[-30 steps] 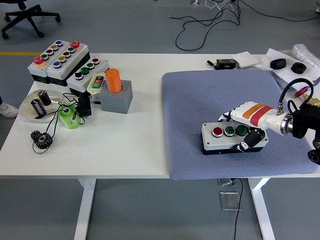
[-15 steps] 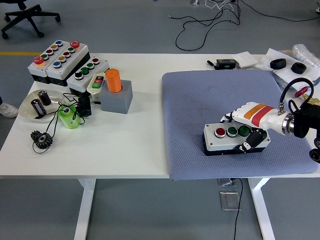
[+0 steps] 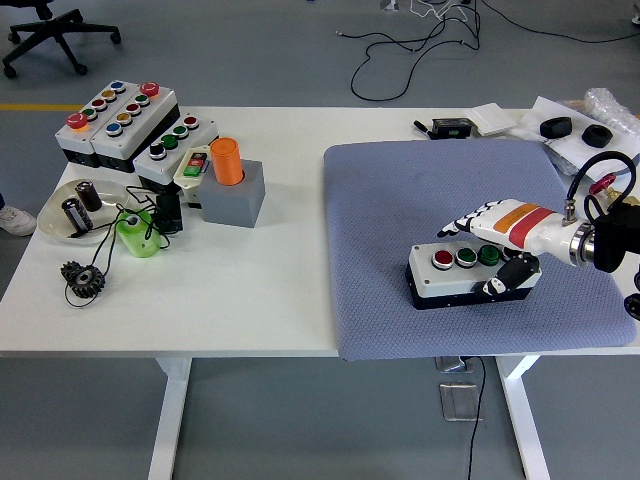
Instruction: Pick up the button,place it on the desk,press the button,press the button
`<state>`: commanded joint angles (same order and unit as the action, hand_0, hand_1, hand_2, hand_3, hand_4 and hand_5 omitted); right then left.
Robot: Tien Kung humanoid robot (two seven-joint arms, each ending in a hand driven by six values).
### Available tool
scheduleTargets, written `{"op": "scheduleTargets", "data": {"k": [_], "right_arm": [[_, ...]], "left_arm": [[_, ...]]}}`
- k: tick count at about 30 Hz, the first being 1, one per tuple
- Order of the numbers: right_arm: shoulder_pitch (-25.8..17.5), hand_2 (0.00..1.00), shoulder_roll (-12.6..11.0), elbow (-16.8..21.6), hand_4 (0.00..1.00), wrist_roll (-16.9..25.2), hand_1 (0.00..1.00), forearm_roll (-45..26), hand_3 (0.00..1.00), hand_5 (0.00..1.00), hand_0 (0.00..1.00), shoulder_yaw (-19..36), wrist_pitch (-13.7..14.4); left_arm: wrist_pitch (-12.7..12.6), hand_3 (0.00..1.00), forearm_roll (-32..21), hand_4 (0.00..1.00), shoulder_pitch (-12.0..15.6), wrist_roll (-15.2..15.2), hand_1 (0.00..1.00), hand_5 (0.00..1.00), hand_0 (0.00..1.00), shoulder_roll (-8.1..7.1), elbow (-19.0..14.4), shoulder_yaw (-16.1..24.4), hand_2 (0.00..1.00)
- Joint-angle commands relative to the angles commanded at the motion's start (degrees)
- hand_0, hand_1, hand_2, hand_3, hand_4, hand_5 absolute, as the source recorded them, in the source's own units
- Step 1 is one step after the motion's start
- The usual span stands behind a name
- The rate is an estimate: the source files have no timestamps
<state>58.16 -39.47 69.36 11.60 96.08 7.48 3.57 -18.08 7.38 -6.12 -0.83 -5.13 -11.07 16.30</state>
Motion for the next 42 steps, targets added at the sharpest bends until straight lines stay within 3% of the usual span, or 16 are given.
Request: {"op": "scheduleTargets", "data": {"k": [2,7,18,19,20,22,26,27,29,32,33,38,39,42], "right_arm": [[-0.08,0.93,-0.33,0.71,0.732,-0.06,0.866,-0.68,0.955,0.115,0.909,0.32,-0.77],[-1.11,0.93,-1.52,2.76,0.732,-0.54,0.866,-1.53,0.955,0.115,0.909,2.38,-2.23],[-7.81,0.947,-9.79,15.3,0.769,-1.69,0.88,-5.56,0.965,0.149,0.911,16.16,-5.18],[-8.89,0.947,-10.57,16.37,0.769,-1.66,0.88,-6.41,0.965,0.149,0.911,17.61,-4.4],[-10.46,0.824,-11.51,17.78,0.73,-1.86,0.763,-7.73,0.941,0.11,0.799,19.67,-2.87],[-12.9,0.824,-12.51,19.96,0.73,-2.92,0.763,-9.51,0.941,0.11,0.799,23.34,0.26],[-15.54,0.824,-13.95,23.05,0.73,-6.98,0.763,-16.05,0.941,0.11,0.799,26.69,9.57],[-15.66,0.259,-14.07,23.2,0.386,-7.46,0.111,-18.65,0.8,0.002,0.388,26.74,12.18],[-15.98,0.259,-14.59,23.85,0.386,-9.87,0.111,-23.5,0.8,0.002,0.388,26.41,15.28],[-16.64,0.259,-15.28,25.1,0.386,-14.89,0.111,-26.22,0.8,0.002,0.388,26.35,11.44],[-16.69,0.159,-15.36,25.24,0.485,-15.75,0.002,-26.17,0.753,0.002,0.296,26.31,10.7],[-16.84,0.159,-16.03,27.33,0.485,-22.56,0.002,-24.31,0.753,0.002,0.296,25.26,3.03],[-16.82,0.119,-16.05,27.54,0.472,-23.53,0.002,-24.07,0.757,0.002,0.221,25.12,2.12],[-16.67,0.119,-15.7,28.49,0.472,-26.33,0.002,-22.71,0.757,0.002,0.221,24.22,0.13]], "left_arm": [[0.0,0.52,0.01,0.298,0.04,-0.01,0.572,0.998,0.621,-0.01,0.01,-0.01,0.544],[0.0,0.52,0.08,0.298,0.04,-0.02,0.572,0.998,0.621,-0.01,0.01,-0.05,0.544],[0.04,0.52,0.34,0.296,0.11,-0.1,0.573,0.998,0.621,-0.15,0.03,0.01,0.545],[0.05,0.52,0.54,0.296,0.11,-0.08,0.573,0.998,0.621,-0.17,0.01,0.25,0.545],[0.04,0.52,0.68,0.296,0.12,-0.02,0.573,0.998,0.621,-0.17,-0.02,0.54,0.546],[0.0,0.52,0.51,0.296,0.15,0.06,0.573,0.998,0.621,-0.12,0.01,0.61,0.546],[0.04,0.52,0.46,0.296,0.14,0.03,0.573,0.998,0.621,-0.15,0.1,0.35,0.546],[0.04,0.52,0.47,0.295,0.14,0.03,0.572,0.998,0.62,-0.16,0.1,0.34,0.546],[0.05,0.52,0.68,0.295,0.1,0.02,0.572,0.998,0.62,-0.23,0.09,0.49,0.546],[0.03,0.52,0.72,0.295,0.01,0.06,0.572,0.998,0.62,-0.3,0.07,0.6,0.546],[0.03,0.52,0.74,0.295,0.0,0.06,0.572,0.998,0.62,-0.3,0.07,0.6,0.543],[0.02,0.52,0.83,0.295,-0.19,0.07,0.572,0.998,0.62,-0.28,0.07,0.93,0.543],[0.01,0.52,0.83,0.295,-0.21,0.07,0.571,0.998,0.621,-0.26,0.07,0.96,0.544],[0.03,0.52,0.74,0.295,-0.07,0.08,0.571,0.998,0.621,-0.22,0.05,0.87,0.544]]}}
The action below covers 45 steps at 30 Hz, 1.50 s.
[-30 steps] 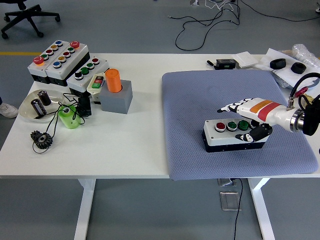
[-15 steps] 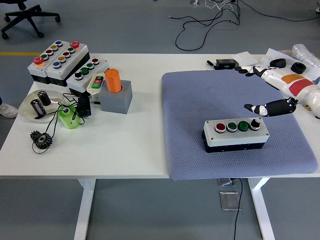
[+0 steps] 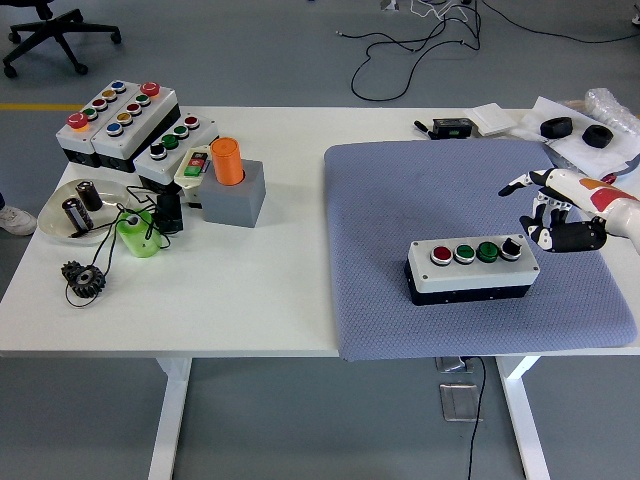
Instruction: Pick up the button,place it on the desk,press the button,press the button
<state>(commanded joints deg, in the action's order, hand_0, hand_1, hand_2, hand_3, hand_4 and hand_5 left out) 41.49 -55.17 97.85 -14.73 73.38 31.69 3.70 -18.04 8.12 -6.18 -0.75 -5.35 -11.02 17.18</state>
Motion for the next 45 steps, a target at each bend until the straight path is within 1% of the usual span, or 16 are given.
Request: {"op": "scheduleTargets", "data": {"k": [2,3,5,7,8,9,11,13,14,15,21,29,36,45], "right_arm": [[0.39,0.119,0.47,0.39,0.472,-1.62,0.002,1.36,0.757,0.002,0.221,-0.93,-0.84],[0.65,0.105,0.79,0.52,0.458,-2.52,0.002,2.05,0.763,0.002,0.204,-1.5,-1.31],[0.77,0.105,0.93,0.57,0.458,-2.94,0.002,2.36,0.763,0.002,0.204,-1.76,-1.51],[1.57,0.105,2.3,0.39,0.458,-4.52,0.002,2.94,0.763,0.002,0.204,-3.6,-2.18],[1.64,0.105,2.58,0.37,0.458,-4.81,0.002,3.07,0.763,0.002,0.204,-3.88,-2.3],[1.72,0.102,2.93,0.33,0.437,-5.21,0.002,3.25,0.763,0.002,0.194,-4.2,-2.35],[1.91,0.102,3.9,0.08,0.437,-6.17,0.002,3.88,0.763,0.002,0.194,-4.91,-2.5],[1.95,0.102,4.14,-0.01,0.437,-6.38,0.002,4.05,0.763,0.002,0.194,-5.06,-2.55],[2.05,0.102,4.72,-0.37,0.437,-6.7,0.002,4.06,0.763,0.002,0.194,-5.6,-2.72],[2.08,0.097,4.87,-0.47,0.409,-6.78,0.002,4.07,0.765,0.002,0.189,-5.74,-2.77],[2.25,0.097,6.36,-1.53,0.408,-7.23,0.002,4.22,0.766,0.002,0.191,-6.55,-2.73],[2.14,0.097,7.44,-2.8,0.407,-7.27,0.002,4.41,0.766,0.002,0.19,-7.13,-3.3],[2.23,0.096,7.61,-3.91,0.403,-7.28,0.002,4.33,0.766,0.002,0.188,-7.41,-3.65],[2.7,0.096,8.17,-3.12,0.398,-7.34,0.002,4.5,0.764,0.002,0.188,-7.04,-3.77]], "left_arm": [[0.01,0.52,-0.12,0.295,0.12,0.0,0.571,0.998,0.621,0.04,0.0,-0.18,0.544],[0.02,0.52,-0.14,0.294,0.17,-0.02,0.571,0.998,0.619,0.05,0.0,-0.28,0.543],[0.03,0.52,-0.15,0.294,0.2,-0.02,0.571,0.998,0.619,0.05,0.0,-0.33,0.543],[0.07,0.52,-0.38,0.294,0.4,-0.04,0.571,0.998,0.619,0.08,-0.01,-0.76,0.543],[0.08,0.52,-0.35,0.294,0.44,-0.05,0.571,0.998,0.619,0.08,-0.01,-0.77,0.543],[0.08,0.518,-0.4,0.294,0.49,-0.05,0.569,0.998,0.62,0.08,-0.01,-0.84,0.543],[0.08,0.518,-0.55,0.294,0.61,-0.07,0.569,0.998,0.62,0.11,-0.01,-1.07,0.543],[0.08,0.518,-0.58,0.294,0.63,-0.07,0.569,0.998,0.62,0.11,-0.02,-1.13,0.543],[0.09,0.518,-0.58,0.294,0.72,-0.08,0.569,0.998,0.62,0.1,-0.03,-1.14,0.543],[0.1,0.518,-0.58,0.294,0.75,-0.08,0.568,0.998,0.62,0.1,-0.04,-1.14,0.54],[0.1,0.517,-0.77,0.296,1.11,-0.09,0.568,0.998,0.62,0.11,-0.04,-1.64,0.541],[0.1,0.517,-0.89,0.297,1.5,-0.13,0.567,0.998,0.618,0.14,-0.07,-2.19,0.54],[0.11,0.516,-0.67,0.297,1.47,-0.12,0.567,0.998,0.617,0.04,-0.1,-1.92,0.539],[0.08,0.515,-0.74,0.297,1.46,-0.13,0.566,0.998,0.617,0.05,-0.08,-2.04,0.538]]}}
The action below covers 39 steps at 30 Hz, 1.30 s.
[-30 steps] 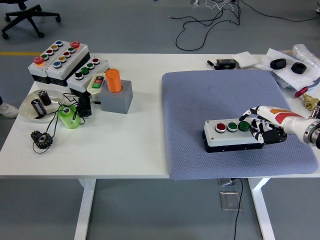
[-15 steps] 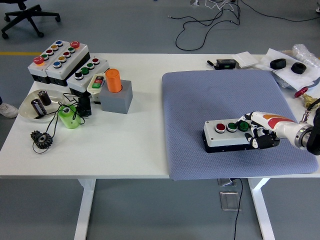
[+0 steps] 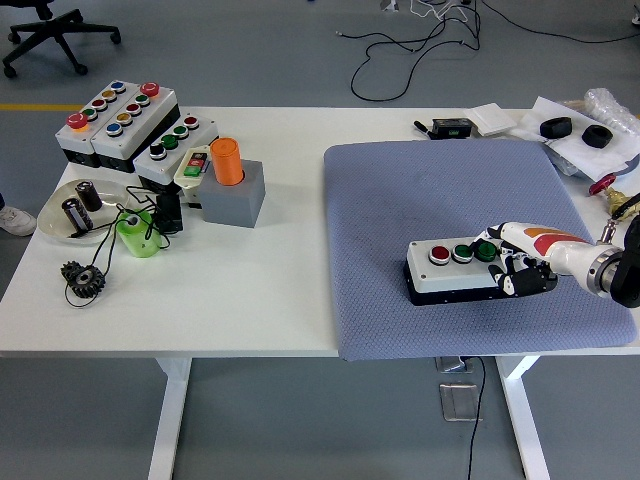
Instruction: Pick up the button,place it on the desk,press the button,press the button
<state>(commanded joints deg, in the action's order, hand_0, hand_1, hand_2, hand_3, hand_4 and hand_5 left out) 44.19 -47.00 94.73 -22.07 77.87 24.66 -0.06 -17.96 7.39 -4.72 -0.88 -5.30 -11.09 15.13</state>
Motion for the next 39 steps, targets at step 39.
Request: {"op": "scheduleTargets", "data": {"k": [39], "right_arm": [[0.8,0.096,1.13,2.16,0.383,-0.29,0.002,1.42,0.762,0.002,0.187,3.31,-0.52]], "left_arm": [[-0.16,0.513,0.26,0.298,-0.39,0.05,0.567,0.998,0.62,-0.15,0.08,0.63,0.537]]}}
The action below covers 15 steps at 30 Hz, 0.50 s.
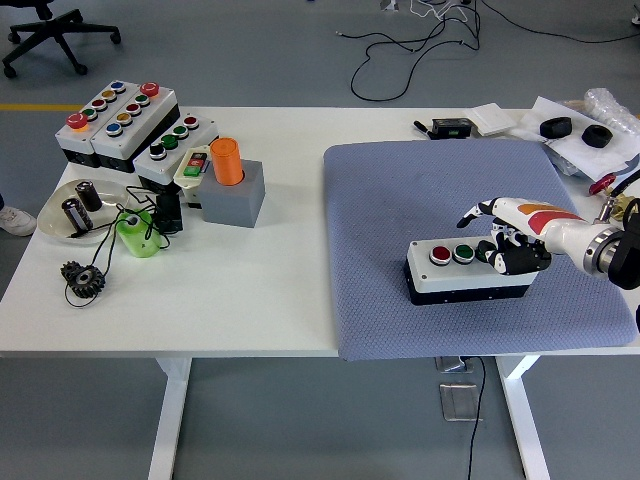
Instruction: Pick up the button,place it on the desk,press the button,press the button
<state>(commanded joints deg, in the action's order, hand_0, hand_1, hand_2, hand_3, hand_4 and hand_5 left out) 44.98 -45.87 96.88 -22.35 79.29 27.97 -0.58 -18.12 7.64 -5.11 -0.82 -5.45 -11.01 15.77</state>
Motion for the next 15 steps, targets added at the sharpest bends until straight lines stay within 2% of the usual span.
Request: {"op": "scheduleTargets", "data": {"k": [15], "right_arm": [[0.61,0.097,1.75,-1.28,0.381,-0.07,0.002,-0.26,0.758,0.002,0.187,-3.31,-0.44]], "left_arm": [[-0.07,0.511,0.18,0.299,-0.03,-0.05,0.563,0.998,0.62,-0.01,-0.03,0.13,0.535]]}}
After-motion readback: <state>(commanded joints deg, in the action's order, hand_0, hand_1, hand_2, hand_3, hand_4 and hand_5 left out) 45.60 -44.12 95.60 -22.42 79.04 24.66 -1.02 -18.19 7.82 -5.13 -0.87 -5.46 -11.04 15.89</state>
